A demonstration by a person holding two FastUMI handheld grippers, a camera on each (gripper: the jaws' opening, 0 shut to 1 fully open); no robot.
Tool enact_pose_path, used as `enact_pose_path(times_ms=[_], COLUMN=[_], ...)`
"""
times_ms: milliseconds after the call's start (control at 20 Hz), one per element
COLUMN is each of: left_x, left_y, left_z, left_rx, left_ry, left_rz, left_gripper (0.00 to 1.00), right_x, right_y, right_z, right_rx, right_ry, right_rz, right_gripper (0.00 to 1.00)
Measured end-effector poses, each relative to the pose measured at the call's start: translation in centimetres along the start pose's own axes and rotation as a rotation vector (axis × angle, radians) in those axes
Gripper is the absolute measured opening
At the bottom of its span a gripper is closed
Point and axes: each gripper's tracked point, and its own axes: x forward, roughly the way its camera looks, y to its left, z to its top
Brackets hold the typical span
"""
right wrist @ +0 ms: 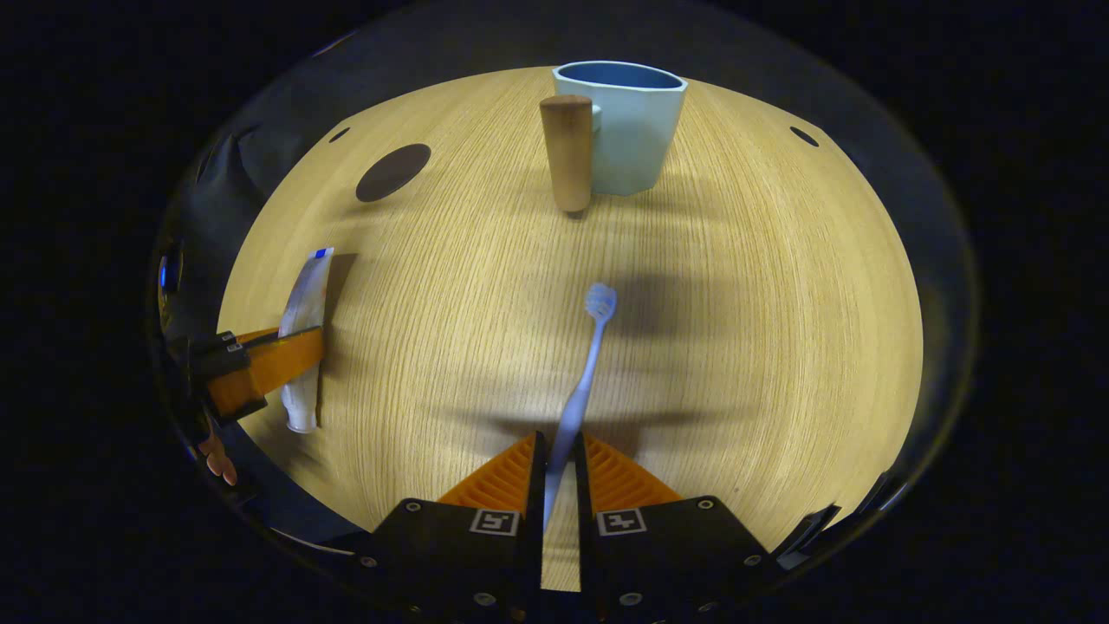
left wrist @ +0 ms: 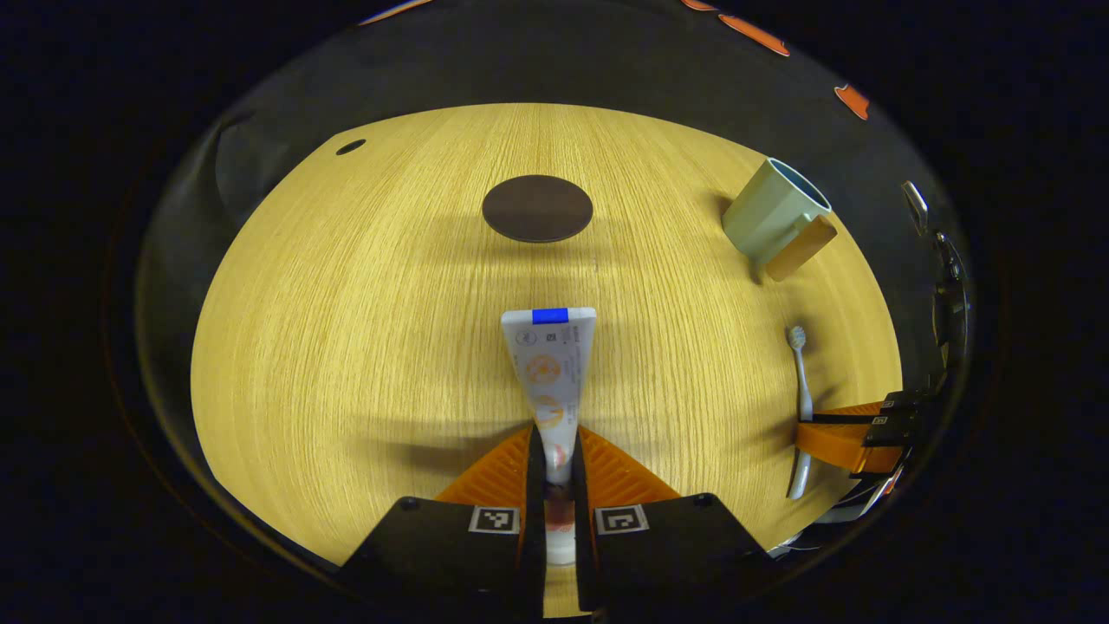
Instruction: Put the toothbrush and toothpaste on the desktop into the cup, then pick up the cup and place it on the coaster on the desktop.
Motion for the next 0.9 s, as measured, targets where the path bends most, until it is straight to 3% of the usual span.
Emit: enact_pose_path(times_ms=[250,650,900], left_x=[0.8,2.7,-5.5], left_y=[-0.9,-2.2,3.9], left_z=[8.3,27.4,31.1], left_rx=[-0.007,-0.037,-0.027], left_ry=[-0.011,-0.055,-0.101], left_rz=[-0.029,-0.054,-0.049], left_gripper=[0.18,0.18,0.16], right_x=[0.1,-2.7,-4.8], right_y=[-0.4,0.5,0.4], right_z=[1.2,3.8,5.2], right_rx=[-0.007,0.043,0.037], right_ry=[-0.059,-0.21,-0.31], right_rz=[0.011,0.127,0.17], right_gripper=[0.08,0.07,0.07])
